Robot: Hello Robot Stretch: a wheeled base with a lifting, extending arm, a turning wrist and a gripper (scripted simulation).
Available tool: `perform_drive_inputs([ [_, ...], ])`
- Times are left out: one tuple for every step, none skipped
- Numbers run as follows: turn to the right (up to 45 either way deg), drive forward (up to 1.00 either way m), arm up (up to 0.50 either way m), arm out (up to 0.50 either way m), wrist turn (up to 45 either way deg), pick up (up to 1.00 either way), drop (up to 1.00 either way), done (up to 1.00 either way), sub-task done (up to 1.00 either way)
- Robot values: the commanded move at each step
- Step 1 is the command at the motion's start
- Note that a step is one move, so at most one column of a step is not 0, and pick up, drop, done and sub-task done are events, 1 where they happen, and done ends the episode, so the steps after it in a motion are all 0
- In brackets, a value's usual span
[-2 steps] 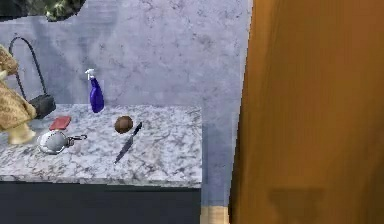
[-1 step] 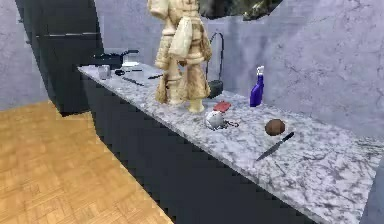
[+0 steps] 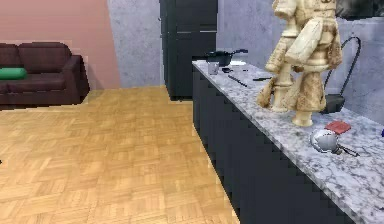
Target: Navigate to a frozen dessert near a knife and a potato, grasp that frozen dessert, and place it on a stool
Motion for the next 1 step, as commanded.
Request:
perform_drive_inputs([
  [0.0, 0.3, 0.0, 0.0, 0.0, 0.0, 0.0, 0.0, 0.0],
])
